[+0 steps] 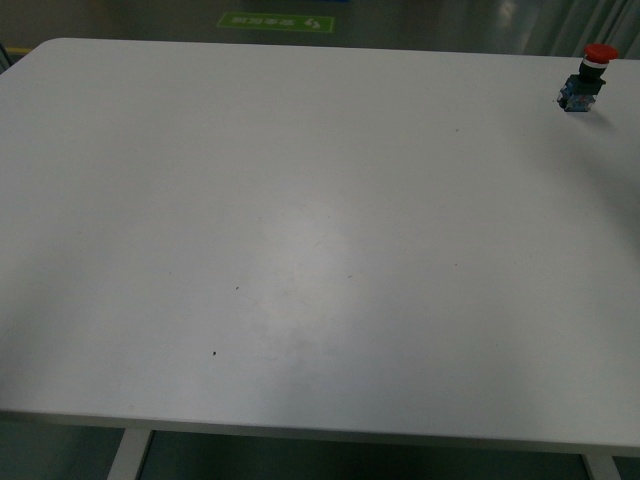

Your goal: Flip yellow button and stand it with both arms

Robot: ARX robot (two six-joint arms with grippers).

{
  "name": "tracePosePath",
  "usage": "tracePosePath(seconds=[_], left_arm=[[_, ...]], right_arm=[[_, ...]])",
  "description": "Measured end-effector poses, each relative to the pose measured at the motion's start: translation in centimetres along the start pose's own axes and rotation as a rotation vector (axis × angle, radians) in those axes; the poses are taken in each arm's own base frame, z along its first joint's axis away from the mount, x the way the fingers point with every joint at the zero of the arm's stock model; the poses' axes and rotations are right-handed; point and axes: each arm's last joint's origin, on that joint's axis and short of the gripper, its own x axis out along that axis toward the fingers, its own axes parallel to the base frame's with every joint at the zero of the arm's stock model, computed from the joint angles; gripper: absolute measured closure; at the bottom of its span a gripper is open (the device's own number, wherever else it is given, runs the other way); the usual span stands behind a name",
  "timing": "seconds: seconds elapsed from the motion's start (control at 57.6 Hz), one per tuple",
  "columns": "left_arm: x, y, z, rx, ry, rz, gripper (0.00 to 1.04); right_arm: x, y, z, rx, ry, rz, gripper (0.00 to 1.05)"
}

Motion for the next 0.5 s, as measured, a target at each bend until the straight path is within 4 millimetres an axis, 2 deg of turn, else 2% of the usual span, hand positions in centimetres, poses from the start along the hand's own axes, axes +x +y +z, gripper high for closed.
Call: tracePosePath(seconds=[0.191,0.33,0.416,0.503], left_arm=[[0.0,0.0,0.0,0.000,0.000,0.000,0.43],[0.0,0.0,0.0,0.000,0.000,0.000,0.20],[0.0,0.0,0.0,0.000,0.000,0.000,0.05],[0.0,0.0,0.0,0.001,0.000,0.000,0.08]], right_arm=[[2.2,-0.9,0.1,-0.191,-0.027,-0.003,0.72],[3.8,-2.2,0.8,-0.428,-0.021,-0.042,0.72],[4.1,-3.1,1.3,-0.543,-0.001,-0.040,0.72],[4.1,-3.9,1.8,-0.646,0.018,-0.049,0.72]])
